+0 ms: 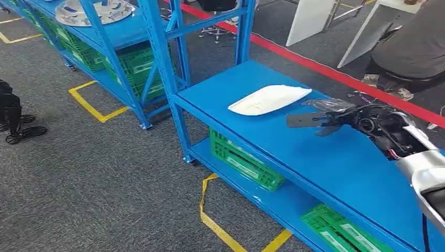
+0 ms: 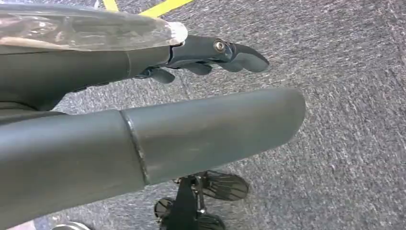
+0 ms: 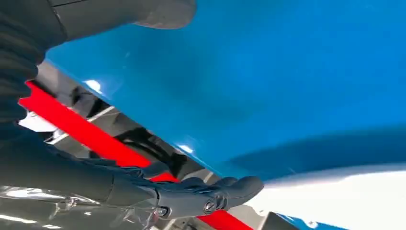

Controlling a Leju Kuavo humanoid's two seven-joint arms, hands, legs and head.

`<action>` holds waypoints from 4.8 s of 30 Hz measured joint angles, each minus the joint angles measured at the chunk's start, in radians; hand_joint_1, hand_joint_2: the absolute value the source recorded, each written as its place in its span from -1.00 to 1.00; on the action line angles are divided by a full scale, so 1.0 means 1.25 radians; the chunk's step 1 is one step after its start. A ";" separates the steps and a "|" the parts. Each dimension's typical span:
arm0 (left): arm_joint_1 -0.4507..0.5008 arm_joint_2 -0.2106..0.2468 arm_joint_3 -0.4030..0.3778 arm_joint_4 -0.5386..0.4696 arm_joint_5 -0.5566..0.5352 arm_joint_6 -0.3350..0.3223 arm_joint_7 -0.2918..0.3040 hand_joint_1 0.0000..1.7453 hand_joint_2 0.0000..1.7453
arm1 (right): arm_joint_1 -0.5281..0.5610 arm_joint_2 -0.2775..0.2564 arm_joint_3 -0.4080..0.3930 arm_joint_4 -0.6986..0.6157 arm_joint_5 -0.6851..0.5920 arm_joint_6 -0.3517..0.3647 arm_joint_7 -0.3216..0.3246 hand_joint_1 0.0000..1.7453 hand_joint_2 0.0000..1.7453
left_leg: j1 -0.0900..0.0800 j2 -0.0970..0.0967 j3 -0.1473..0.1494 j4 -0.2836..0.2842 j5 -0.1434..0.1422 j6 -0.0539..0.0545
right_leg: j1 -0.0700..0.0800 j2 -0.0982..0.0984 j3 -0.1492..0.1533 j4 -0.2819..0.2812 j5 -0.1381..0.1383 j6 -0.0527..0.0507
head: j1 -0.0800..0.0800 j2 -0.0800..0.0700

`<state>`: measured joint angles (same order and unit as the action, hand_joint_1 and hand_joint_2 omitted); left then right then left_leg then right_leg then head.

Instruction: Take the parts from the cabinet and place them on the table.

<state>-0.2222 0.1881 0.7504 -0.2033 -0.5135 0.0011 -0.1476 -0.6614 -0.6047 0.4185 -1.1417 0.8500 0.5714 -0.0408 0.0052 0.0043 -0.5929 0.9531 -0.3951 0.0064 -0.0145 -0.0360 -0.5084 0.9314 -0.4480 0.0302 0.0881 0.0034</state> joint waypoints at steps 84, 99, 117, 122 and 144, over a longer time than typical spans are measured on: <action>-0.022 -0.020 0.000 0.000 -0.035 0.013 -0.001 -1.00 -1.00 | -0.234 0.203 0.125 0.589 0.332 -0.533 -0.070 -1.00 1.00 | 0.001 0.000 0.000 0.000 0.000 0.000 | 0.001 0.000 0.000 0.001 0.000 0.000 | 0.000 0.000; -0.032 -0.026 0.000 0.000 -0.052 0.018 0.002 -1.00 -1.00 | -0.250 0.223 0.128 0.618 0.391 -0.569 -0.027 -1.00 1.00 | 0.001 0.000 0.000 0.000 0.001 0.000 | 0.001 0.000 0.000 0.001 0.000 0.000 | 0.000 0.000; -0.042 -0.032 0.000 0.000 -0.066 0.018 0.007 -1.00 -1.00 | -0.254 0.233 0.130 0.644 0.410 -0.573 0.000 -1.00 1.00 | 0.001 0.000 0.000 0.000 0.001 0.000 | 0.001 0.000 0.000 0.001 0.000 0.000 | 0.000 0.000; -0.043 -0.033 0.000 0.000 -0.067 0.018 0.007 -1.00 -1.00 | -0.255 0.235 0.130 0.647 0.411 -0.574 0.001 -1.00 1.00 | 0.001 0.000 0.000 0.000 0.001 0.000 | 0.001 0.000 0.000 0.001 0.000 0.000 | 0.000 0.000; -0.060 -0.042 0.000 0.000 -0.088 0.020 0.016 -1.00 -1.00 | -0.265 0.291 0.131 0.661 0.440 -0.578 -0.002 -1.00 1.00 | 0.001 0.000 0.000 0.000 0.001 -0.001 | 0.001 0.000 0.000 0.001 0.000 0.000 | 0.000 0.000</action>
<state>-0.2966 0.1358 0.7500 -0.2033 -0.6237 0.0256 -0.1274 -0.9931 -0.2415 0.5818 -0.3159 1.4000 -0.1515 -0.0431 0.0066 0.0040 -0.5926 0.9531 -0.3942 0.0056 -0.0130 -0.0361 -0.5084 0.9330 -0.4479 0.0299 0.0881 0.0034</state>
